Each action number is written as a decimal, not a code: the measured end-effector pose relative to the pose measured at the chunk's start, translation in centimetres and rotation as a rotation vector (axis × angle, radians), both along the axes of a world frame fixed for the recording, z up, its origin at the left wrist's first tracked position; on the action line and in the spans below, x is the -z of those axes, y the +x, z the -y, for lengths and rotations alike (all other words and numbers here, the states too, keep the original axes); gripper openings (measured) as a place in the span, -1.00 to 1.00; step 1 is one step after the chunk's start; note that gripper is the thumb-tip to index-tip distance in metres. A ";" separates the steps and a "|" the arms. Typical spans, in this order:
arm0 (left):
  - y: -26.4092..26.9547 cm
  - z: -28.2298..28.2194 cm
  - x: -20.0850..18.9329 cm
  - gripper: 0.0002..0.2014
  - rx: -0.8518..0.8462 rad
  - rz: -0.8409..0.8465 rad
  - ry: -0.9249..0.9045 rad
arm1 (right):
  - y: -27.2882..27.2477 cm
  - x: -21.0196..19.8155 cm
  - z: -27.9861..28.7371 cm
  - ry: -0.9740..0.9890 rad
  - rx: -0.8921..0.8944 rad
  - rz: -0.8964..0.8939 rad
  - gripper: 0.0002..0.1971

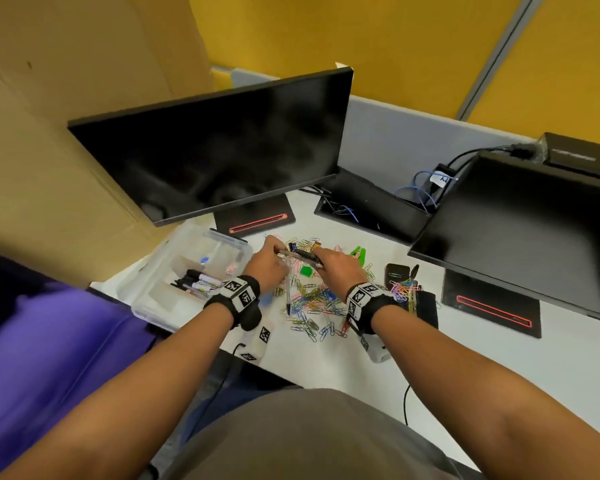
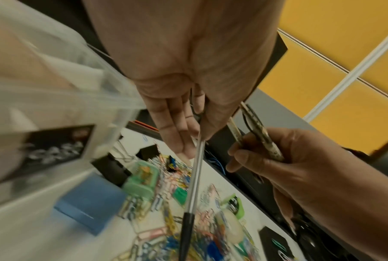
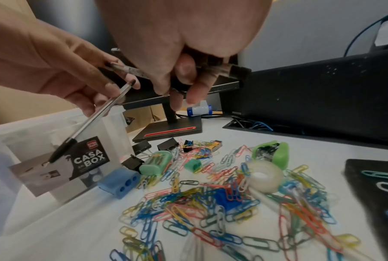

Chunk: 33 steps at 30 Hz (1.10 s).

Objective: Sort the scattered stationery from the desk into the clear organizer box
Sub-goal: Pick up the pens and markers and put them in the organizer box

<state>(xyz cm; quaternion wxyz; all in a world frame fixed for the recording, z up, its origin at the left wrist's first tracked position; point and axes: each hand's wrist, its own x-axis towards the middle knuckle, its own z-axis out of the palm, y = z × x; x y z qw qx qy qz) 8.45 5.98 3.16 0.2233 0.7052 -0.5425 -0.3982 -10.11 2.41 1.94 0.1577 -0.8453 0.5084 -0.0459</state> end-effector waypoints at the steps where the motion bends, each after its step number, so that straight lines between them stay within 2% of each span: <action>1: 0.7 -0.2 -0.1 -0.59 -0.023 0.006 0.007 | 0.6 0.0 -0.1 0.007 -0.001 0.004 -0.81; 3: 2.2 -0.7 -0.3 -0.54 -0.078 0.031 0.012 | 1.8 0.1 -0.4 0.028 -0.002 0.039 -0.76; 10: 7.1 -2.2 -2.2 -0.73 -0.264 0.052 -0.103 | 6.6 -0.1 -0.4 0.060 -0.061 0.144 -0.87; 14: 11.0 -3.0 -3.6 -0.71 -0.343 0.068 -0.174 | 9.0 -0.2 -0.2 0.045 -0.050 0.167 -0.71; 17: 13.9 -3.0 -4.3 -0.72 -0.360 0.182 -0.245 | 10.7 -0.6 -0.3 0.053 -0.053 0.191 -0.69; 24: 15.5 -3.2 -3.4 -0.78 -0.166 0.601 -0.319 | 13.1 -1.4 -0.5 0.072 -0.129 0.259 -0.81; 30: 15.7 -3.2 -0.9 -0.87 0.148 0.848 -0.186 | 12.5 -1.1 -0.3 0.090 -0.109 0.279 -0.84; 33: 15.2 -3.0 -0.4 -0.85 0.262 0.892 -0.140 | 11.8 -0.9 -0.2 0.102 -0.079 0.284 -0.85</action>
